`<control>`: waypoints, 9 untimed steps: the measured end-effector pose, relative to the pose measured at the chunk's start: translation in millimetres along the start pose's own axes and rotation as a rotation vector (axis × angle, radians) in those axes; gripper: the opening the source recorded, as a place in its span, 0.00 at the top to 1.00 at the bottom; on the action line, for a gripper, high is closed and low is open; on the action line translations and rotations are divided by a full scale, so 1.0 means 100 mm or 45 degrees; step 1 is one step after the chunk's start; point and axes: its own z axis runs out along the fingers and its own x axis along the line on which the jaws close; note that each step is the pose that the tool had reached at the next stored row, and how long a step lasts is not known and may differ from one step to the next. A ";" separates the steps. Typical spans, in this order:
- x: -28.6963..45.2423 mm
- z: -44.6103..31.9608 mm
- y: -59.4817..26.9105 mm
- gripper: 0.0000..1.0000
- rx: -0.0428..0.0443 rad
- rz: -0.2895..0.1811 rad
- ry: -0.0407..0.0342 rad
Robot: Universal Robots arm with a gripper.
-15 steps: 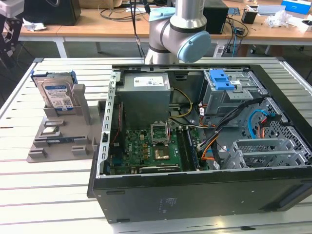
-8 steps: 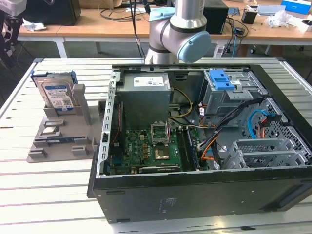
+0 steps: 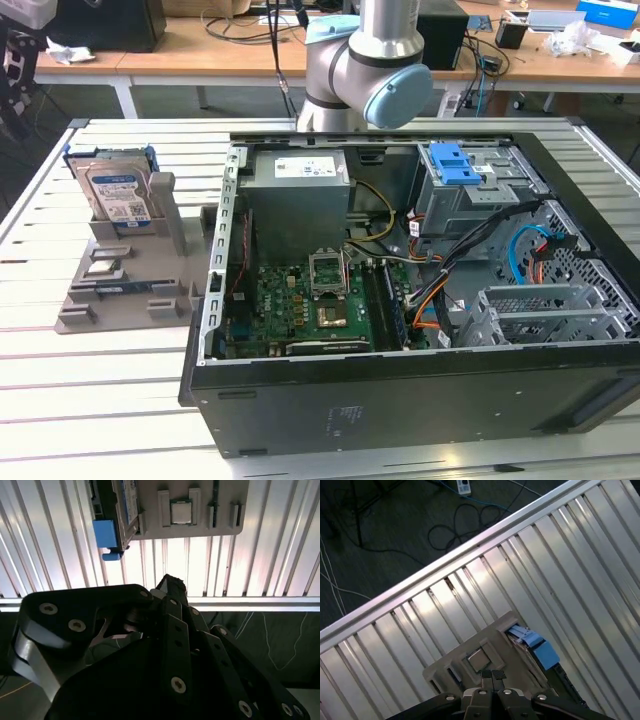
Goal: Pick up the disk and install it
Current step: 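Pick up the disk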
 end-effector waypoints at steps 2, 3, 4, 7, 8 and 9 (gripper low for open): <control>0.000 0.000 0.000 0.89 -0.001 -0.034 0.0013; 0.000 0.000 0.000 0.89 -0.002 -0.068 0.0026; 0.000 0.000 0.000 0.89 -0.002 -0.089 0.0034; 0.000 0.000 0.000 0.89 -0.003 -0.135 0.0051; 0.000 0.000 0.000 0.89 -0.004 -0.160 0.0061; 0.000 0.000 0.000 0.89 -0.004 -0.176 0.0067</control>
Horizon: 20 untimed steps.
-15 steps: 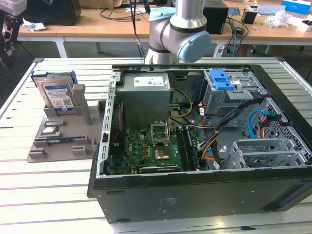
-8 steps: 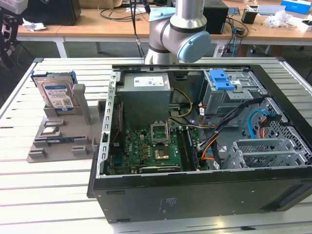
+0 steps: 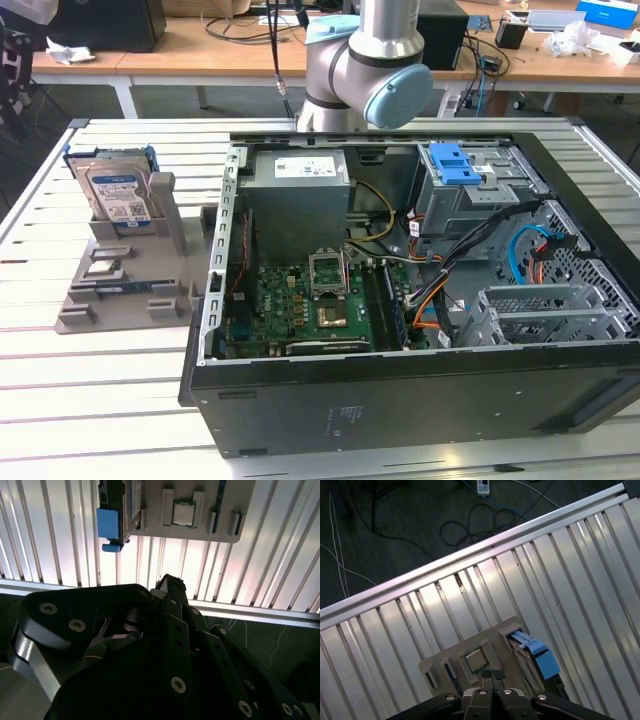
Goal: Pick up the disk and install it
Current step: 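Pick up the disk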
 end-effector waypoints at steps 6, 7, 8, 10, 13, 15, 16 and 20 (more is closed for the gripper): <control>0.000 0.000 0.000 0.89 -0.003 -0.124 0.0047; 0.000 0.000 0.000 0.89 -0.003 -0.140 0.0053; 0.000 0.000 0.000 0.89 -0.004 -0.154 0.0059; 0.000 0.000 0.000 0.89 -0.005 -0.198 0.0075; 0.000 0.000 0.000 0.89 -0.006 -0.258 0.0098; 0.000 0.000 0.000 0.89 -0.007 -0.314 0.0119; 0.000 0.000 0.000 0.89 -0.008 -0.333 0.0127; 0.000 0.000 0.000 0.89 -0.009 -0.367 0.0139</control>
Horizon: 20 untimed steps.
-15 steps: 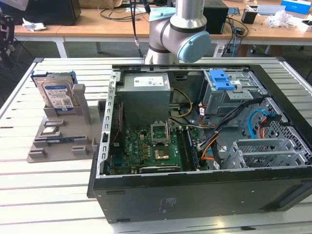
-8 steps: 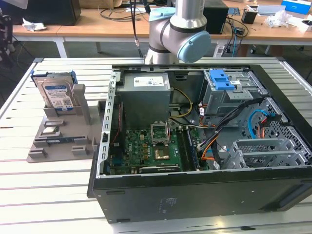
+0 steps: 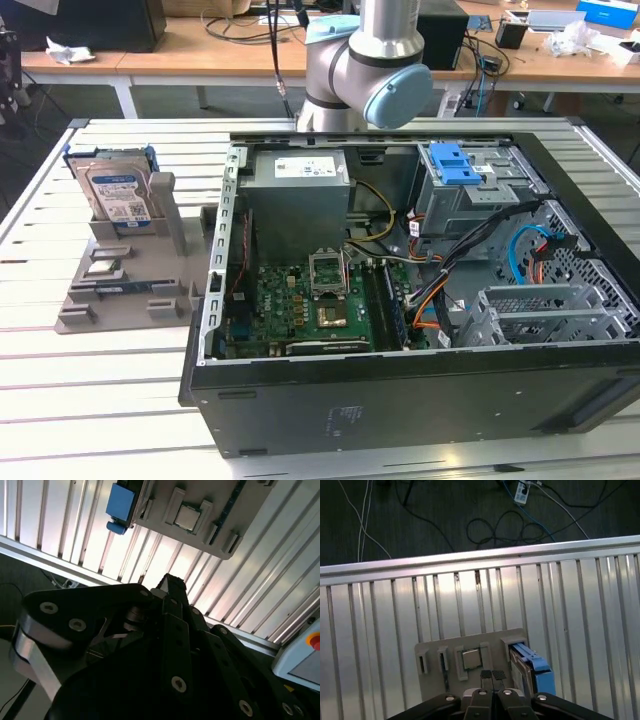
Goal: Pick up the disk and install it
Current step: 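Pick up the disk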
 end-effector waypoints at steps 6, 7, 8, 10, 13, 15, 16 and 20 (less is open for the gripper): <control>0.000 0.000 0.000 0.83 0.000 0.000 0.0001; 0.000 0.000 0.000 0.77 0.000 0.000 0.0000; 0.000 0.000 0.000 0.71 0.000 0.000 0.0001; 0.000 0.000 0.000 0.52 0.000 -0.001 0.0000; -0.022 0.001 -0.002 0.46 0.000 0.000 0.0009; -0.112 0.002 -0.021 0.46 0.000 -0.001 0.0017; -0.149 0.002 -0.037 0.46 0.000 -0.001 0.0017; -0.215 0.002 -0.089 0.46 0.000 -0.001 0.0017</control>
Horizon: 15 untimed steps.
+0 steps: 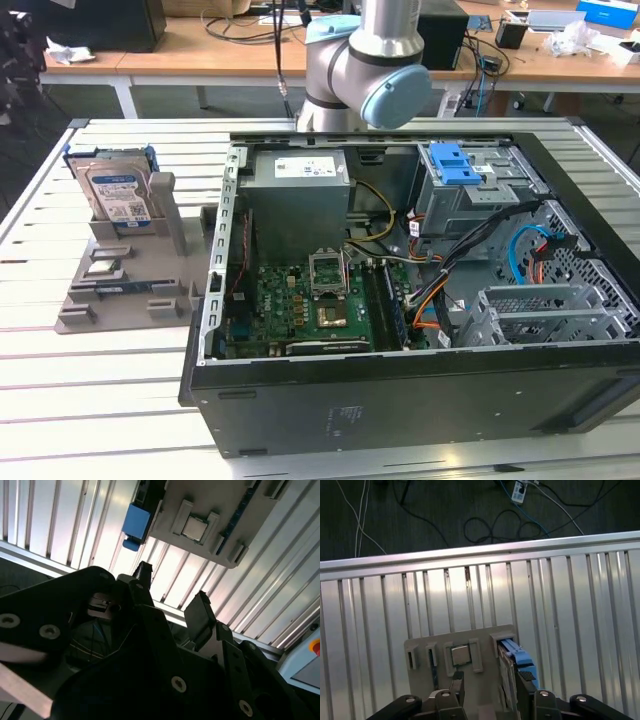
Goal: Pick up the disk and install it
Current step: 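Pick up the disk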
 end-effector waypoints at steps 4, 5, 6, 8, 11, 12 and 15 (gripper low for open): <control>-0.045 0.000 -0.040 0.46 0.000 0.000 0.0003; -0.058 0.001 -0.053 0.46 0.000 0.000 0.0002; -0.073 0.000 -0.067 0.46 0.000 0.000 0.0004; -0.111 0.000 -0.100 0.46 0.000 -0.001 0.0004; -0.179 -0.001 -0.161 0.46 0.000 -0.001 0.0007; -0.190 0.000 -0.172 0.46 0.000 -0.001 0.0009; -0.233 0.002 -0.221 0.46 0.000 -0.001 0.0016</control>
